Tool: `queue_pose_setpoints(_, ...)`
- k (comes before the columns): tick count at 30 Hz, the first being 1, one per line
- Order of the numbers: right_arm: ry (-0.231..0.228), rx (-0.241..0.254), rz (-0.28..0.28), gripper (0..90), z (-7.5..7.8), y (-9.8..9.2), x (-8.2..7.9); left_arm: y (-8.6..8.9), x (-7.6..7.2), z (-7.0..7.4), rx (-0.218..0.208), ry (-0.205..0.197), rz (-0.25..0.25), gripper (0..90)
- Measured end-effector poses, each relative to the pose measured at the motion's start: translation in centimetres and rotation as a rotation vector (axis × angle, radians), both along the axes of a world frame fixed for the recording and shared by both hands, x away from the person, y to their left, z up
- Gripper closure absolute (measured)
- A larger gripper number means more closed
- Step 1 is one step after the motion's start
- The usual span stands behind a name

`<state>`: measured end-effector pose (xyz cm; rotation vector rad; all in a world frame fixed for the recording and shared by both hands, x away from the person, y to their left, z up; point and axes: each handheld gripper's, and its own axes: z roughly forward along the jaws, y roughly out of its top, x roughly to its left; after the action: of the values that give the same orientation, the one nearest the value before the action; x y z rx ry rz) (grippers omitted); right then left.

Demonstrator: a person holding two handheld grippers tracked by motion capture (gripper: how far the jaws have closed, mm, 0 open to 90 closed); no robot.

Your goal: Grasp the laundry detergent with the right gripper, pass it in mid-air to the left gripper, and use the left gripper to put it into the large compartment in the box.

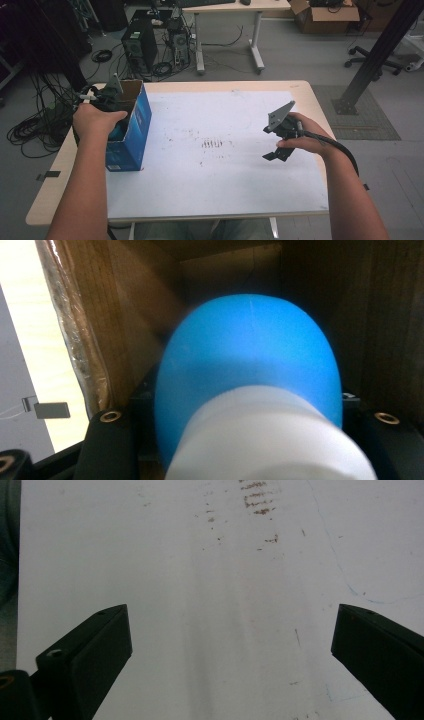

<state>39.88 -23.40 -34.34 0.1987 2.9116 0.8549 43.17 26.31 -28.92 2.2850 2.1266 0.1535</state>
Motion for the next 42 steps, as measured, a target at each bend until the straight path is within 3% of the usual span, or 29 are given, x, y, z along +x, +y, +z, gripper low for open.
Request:
queue_pose_setpoints(21, -0.013, 0.005, 0.002, 2.8, 0.1, 0.0, -0.1, -0.1, -0.2, 0.5, 0.007, -0.016, -0.007, 32.2)
queue_pose_setpoints(32, -0.017, 0.011, 0.005, 2.8, 0.2, 0.1, -0.2, -0.3, -0.6, 1.8, 0.023, -0.035, -0.003, 31.7)
queue_pose_setpoints(36, -0.018, 0.010, 0.004, 2.8, 0.2, 0.1, -0.2, -0.2, -0.9, 2.6, 0.033, -0.059, 0.000, 30.9)
queue_pose_setpoints(42, -0.027, 0.015, 0.003, 2.7, 0.2, 0.1, -0.2, -0.1, -1.3, 3.9, 0.051, -0.077, -0.003, 21.8)
